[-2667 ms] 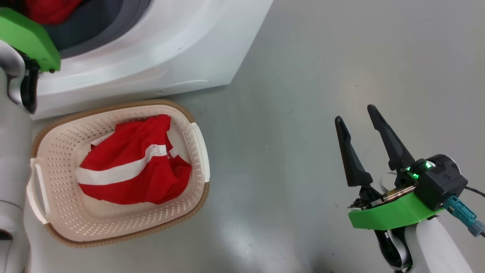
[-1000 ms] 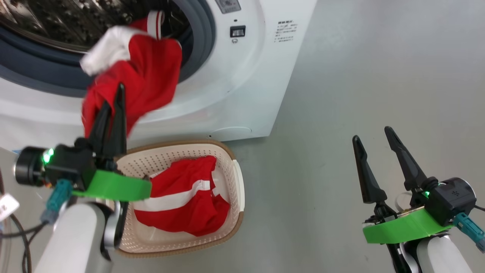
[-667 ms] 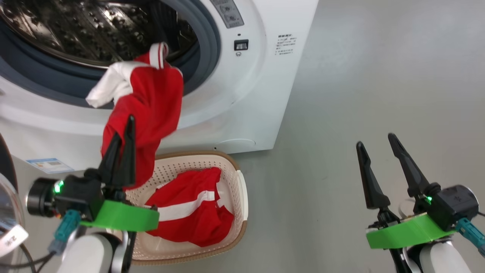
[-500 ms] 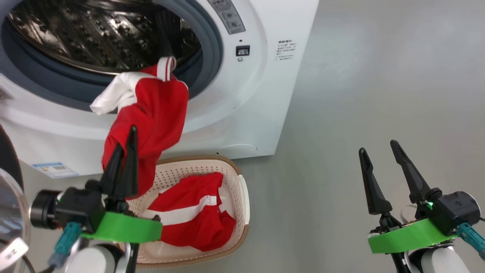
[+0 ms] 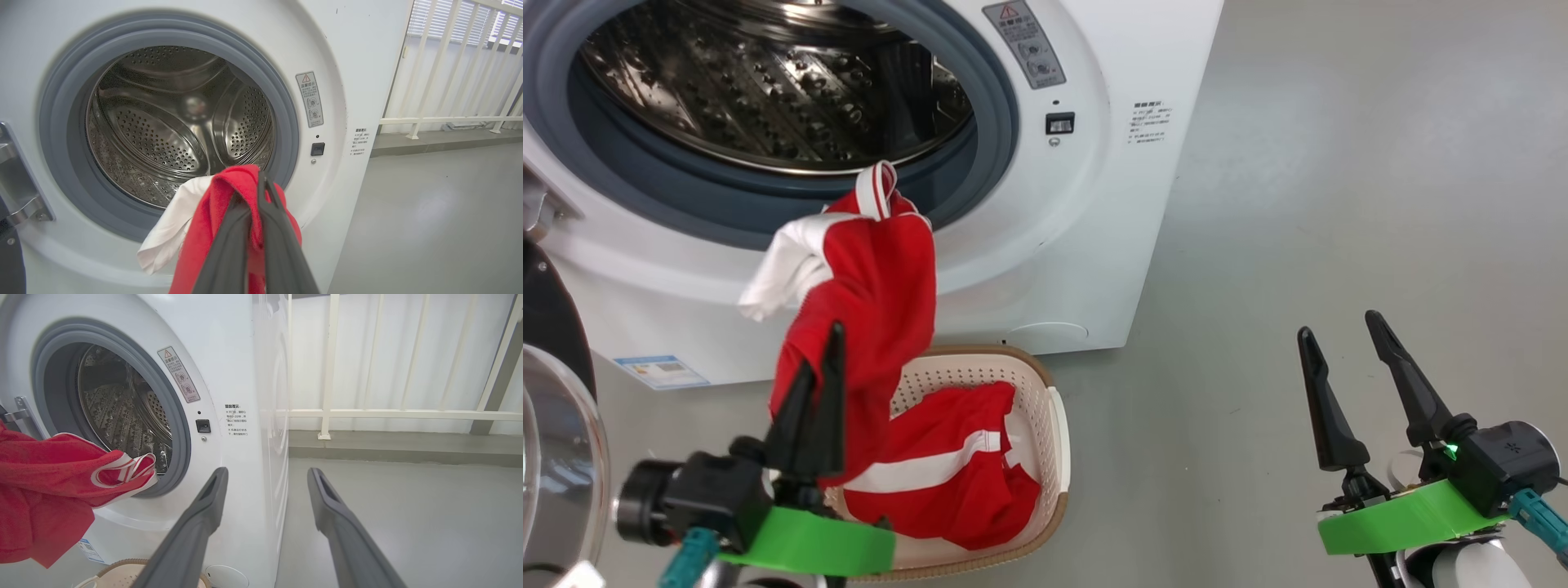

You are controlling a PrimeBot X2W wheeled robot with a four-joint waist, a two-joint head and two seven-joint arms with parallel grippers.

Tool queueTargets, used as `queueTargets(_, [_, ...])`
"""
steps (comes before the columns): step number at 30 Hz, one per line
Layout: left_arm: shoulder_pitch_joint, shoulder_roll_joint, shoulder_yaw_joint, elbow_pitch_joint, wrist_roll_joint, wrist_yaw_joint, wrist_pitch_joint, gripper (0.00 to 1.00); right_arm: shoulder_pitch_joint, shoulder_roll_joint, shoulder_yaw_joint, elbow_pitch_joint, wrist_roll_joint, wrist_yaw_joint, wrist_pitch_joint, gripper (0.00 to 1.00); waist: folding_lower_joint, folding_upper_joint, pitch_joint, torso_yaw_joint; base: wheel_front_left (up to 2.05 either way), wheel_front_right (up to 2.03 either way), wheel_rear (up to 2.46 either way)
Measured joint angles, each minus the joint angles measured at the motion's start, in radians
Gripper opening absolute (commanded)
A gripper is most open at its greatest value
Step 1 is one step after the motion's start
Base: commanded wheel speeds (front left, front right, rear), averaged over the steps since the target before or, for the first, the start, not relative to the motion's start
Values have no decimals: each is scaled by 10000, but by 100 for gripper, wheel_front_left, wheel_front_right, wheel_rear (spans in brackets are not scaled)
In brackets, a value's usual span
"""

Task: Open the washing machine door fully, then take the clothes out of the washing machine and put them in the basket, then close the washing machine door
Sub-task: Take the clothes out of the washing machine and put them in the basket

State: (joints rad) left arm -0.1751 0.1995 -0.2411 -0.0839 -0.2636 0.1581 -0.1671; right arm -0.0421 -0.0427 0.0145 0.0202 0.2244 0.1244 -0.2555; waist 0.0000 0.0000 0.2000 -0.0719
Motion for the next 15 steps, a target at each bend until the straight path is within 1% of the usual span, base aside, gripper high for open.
queueTargets(5, [126,-265,-359,583,-82,-21,86,0,-2,0,21,-15,0,0,0,100,0,0,142,28,0,0,0])
queueTargets(6, [124,-291,-428,765,-119,-86,84,0,-5,0,29,-19,0,0,0,100,0,0,172,28,0,0,0])
queueTargets(12, [7,-453,-577,2359,-203,-297,-211,0,-23,0,67,-29,2,0,0,100,0,0,358,1,0,0,0])
queueTargets(13, [7,-453,-577,2359,-203,-297,-211,0,-23,0,67,-29,2,0,0,100,0,0,358,1,0,0,0])
queueTargets(15, [-217,-579,-633,3043,-228,-418,-297,0,-27,0,84,-29,2,0,0,100,0,0,426,-19,0,0,0])
